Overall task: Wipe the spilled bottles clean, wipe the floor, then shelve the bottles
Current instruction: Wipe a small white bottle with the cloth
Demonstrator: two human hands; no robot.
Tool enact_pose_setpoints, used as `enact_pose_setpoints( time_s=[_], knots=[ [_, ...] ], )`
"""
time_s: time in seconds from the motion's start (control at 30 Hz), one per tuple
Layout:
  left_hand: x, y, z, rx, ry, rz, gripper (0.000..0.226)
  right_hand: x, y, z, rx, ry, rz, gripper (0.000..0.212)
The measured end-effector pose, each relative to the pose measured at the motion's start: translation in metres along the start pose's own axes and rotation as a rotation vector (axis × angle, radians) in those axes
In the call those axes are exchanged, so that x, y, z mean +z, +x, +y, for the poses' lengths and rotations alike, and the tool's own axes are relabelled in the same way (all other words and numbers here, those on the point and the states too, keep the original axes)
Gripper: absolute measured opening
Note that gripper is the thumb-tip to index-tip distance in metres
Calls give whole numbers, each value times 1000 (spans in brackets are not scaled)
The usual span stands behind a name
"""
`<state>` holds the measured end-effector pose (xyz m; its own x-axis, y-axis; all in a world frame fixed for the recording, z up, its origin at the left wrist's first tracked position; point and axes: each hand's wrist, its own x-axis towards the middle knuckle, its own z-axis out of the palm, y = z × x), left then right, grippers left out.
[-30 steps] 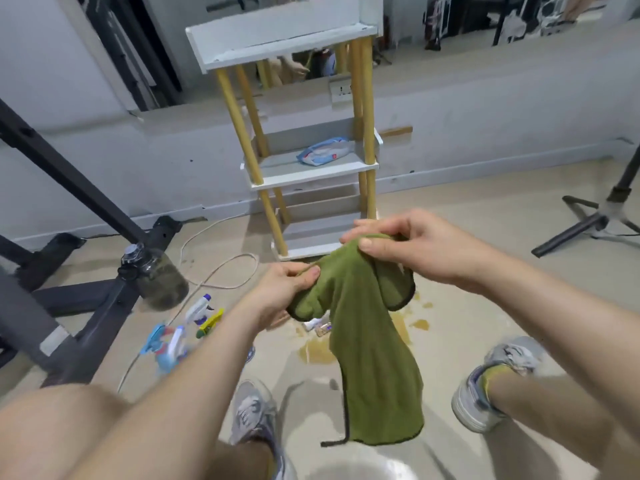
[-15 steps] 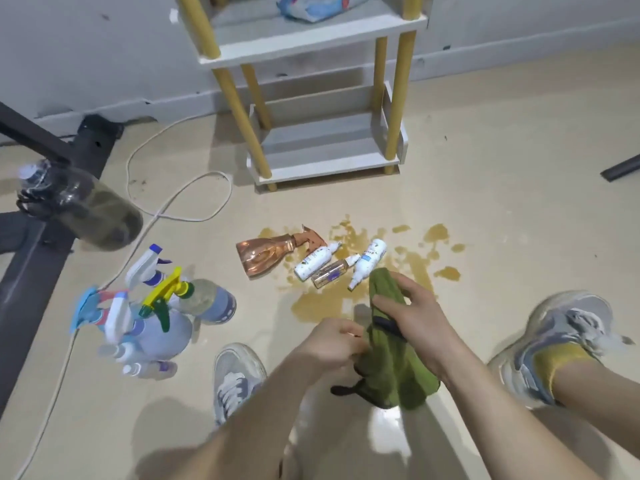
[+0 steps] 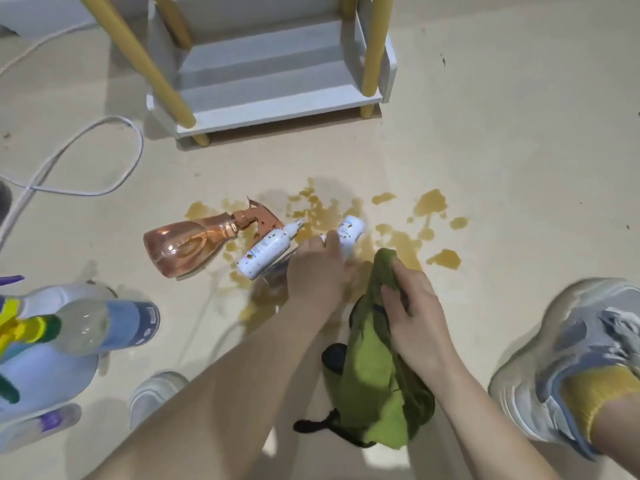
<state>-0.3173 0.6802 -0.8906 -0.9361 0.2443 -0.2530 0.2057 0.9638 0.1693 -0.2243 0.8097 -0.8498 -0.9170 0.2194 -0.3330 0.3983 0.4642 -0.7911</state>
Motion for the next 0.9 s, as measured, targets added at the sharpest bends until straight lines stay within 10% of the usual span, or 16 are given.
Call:
enact_pose_setpoints(
  time_s=[0.33,0.57,0.73,0.9],
  knots=[
    [-49,-18,-25,57,-212,-180,45,18,-1,-8,42,200,87,49],
    [-186,-78,-109,238,232,-285,33,51,-32,-67,85,475,-48,33],
    [-185,-132,-156,-61,-112,-150,29,95,-55,-105,62,501,-200,36],
    [-105,-142,-172,-446,-530,-68,23,150,-69,-111,-278,37,-428,63]
  ],
)
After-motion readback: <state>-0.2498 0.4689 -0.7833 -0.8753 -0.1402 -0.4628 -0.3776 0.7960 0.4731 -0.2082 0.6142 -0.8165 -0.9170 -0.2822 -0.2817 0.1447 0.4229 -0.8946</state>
